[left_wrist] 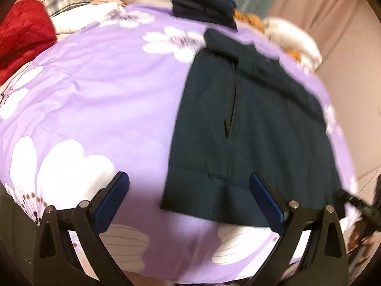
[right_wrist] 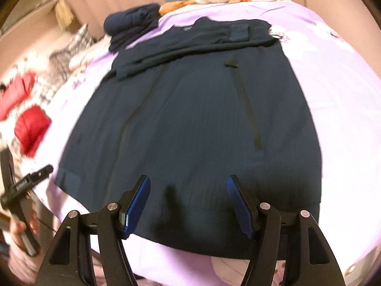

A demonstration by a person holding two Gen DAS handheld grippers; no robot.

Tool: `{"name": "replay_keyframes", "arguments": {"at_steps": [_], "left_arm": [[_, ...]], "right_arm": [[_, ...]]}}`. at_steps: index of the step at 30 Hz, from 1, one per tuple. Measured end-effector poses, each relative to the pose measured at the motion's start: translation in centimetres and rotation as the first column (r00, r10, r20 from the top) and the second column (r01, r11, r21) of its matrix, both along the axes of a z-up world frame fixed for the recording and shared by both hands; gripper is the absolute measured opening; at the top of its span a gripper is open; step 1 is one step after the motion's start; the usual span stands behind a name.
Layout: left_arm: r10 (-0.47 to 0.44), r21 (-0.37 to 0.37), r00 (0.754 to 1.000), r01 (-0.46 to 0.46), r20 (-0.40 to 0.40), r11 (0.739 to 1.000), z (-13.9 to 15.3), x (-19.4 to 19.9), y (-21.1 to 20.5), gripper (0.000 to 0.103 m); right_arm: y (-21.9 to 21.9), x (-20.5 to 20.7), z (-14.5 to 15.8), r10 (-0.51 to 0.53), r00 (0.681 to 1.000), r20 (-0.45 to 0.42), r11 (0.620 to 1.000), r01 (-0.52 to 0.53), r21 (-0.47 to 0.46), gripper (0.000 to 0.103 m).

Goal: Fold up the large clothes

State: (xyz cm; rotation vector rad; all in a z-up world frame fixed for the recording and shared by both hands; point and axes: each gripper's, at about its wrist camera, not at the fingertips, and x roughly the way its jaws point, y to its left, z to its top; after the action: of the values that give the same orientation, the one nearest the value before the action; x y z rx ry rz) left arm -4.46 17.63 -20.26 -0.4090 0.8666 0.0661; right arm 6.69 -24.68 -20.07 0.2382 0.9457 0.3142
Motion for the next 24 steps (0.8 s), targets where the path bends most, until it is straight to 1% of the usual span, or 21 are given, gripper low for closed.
{"name": "replay_keyframes", "arguments": {"at_steps": [3,4,6,7,8,10,11,13,15,16,17,18,20,21,22,23,24], "left_arm": [[0.033,-0.053,0.996,-0.029,0.08,0.998,1.5,-1.1,1.0,0.103],[0.027,-0.086,0.993,-0.017,0.115,0.996,1.9,-1.2,1.6,0.103],[0.022,-0.142,0.988,0.001,0.156,0.99,2.5,-1.5,2.3,0.103],[0.02,-0.157,0.985,0.008,0.174,0.988,2.8,-1.8,2.5,0.103],[0.021,-0.161,0.983,0.009,0.184,0.987,3.1,-2.0,2.4,0.103],[0.042,-0.131,0.973,-0.012,0.227,0.991,4.1,-2.5,2.6,0.103],[0.051,-0.113,0.965,-0.023,0.256,0.993,4.8,-3.0,2.7,0.103],[0.048,-0.1,0.943,-0.016,0.33,0.995,6.0,-3.4,2.8,0.103],[0.036,-0.088,0.926,-0.003,0.376,0.996,6.8,-4.1,2.7,0.103],[0.024,-0.069,0.92,0.003,0.391,0.998,7.3,-4.1,2.6,0.103],[0.014,-0.053,0.92,0.008,0.392,0.999,7.5,-4.2,2.5,0.103],[-0.006,-0.054,0.922,0.029,0.388,0.998,7.7,-3.9,2.4,0.103],[-0.019,-0.116,0.925,0.068,0.379,0.991,7.4,-3.3,2.6,0.103],[-0.022,-0.186,0.929,0.097,0.368,0.978,7.0,-2.9,3.0,0.103],[-0.012,-0.226,0.936,0.097,0.352,0.969,6.7,-2.7,3.2,0.103],[0.008,-0.247,0.942,0.08,0.336,0.966,6.4,-2.6,3.3,0.103],[0.057,-0.26,0.947,0.028,0.316,0.965,6.2,-2.5,3.8,0.103]], "right_arm": [[-1.7,0.3,0.0,-0.066,0.998,-0.012,0.996,0.067,0.05,0.066],[-2.4,0.4,-0.1,-0.089,0.996,-0.022,0.994,0.09,0.068,0.066],[-3.6,0.2,-0.3,-0.136,0.99,-0.037,0.986,0.139,0.094,0.066],[-4.1,0.0,-0.3,-0.158,0.987,-0.04,0.981,0.161,0.105,0.067],[-4.5,-0.3,-0.3,-0.175,0.984,-0.04,0.977,0.178,0.115,0.067],[-5.4,-0.6,-0.2,-0.206,0.978,-0.032,0.97,0.209,0.128,0.067],[-5.8,-0.7,-0.1,-0.218,0.976,-0.027,0.967,0.22,0.13,0.067],[-6.4,-1.0,-0.1,-0.241,0.97,-0.021,0.962,0.241,0.128,0.07],[-6.8,-1.2,-0.1,-0.257,0.966,-0.018,0.958,0.257,0.125,0.071],[-7.0,-1.2,-0.1,-0.263,0.965,-0.016,0.957,0.263,0.123,0.071],[-7.1,-1.1,-0.2,-0.264,0.964,-0.017,0.957,0.264,0.122,0.071],[-7.2,-1.0,-0.3,-0.266,0.964,-0.022,0.956,0.267,0.118,0.072],[-7.4,-1.0,-0.5,-0.268,0.963,-0.032,0.956,0.27,0.113,0.072],[-7.5,-0.9,-0.6,-0.267,0.963,-0.034,0.957,0.269,0.112,0.072],[-7.6,-1.0,-0.7,-0.265,0.963,-0.038,0.957,0.268,0.111,0.072],[-7.7,-0.9,-0.8,-0.265,0.963,-0.041,0.957,0.268,0.11,0.073],[-7.8,-0.9,-0.8,-0.265,0.963,-0.042,0.957,0.268,0.108,0.073]]}}
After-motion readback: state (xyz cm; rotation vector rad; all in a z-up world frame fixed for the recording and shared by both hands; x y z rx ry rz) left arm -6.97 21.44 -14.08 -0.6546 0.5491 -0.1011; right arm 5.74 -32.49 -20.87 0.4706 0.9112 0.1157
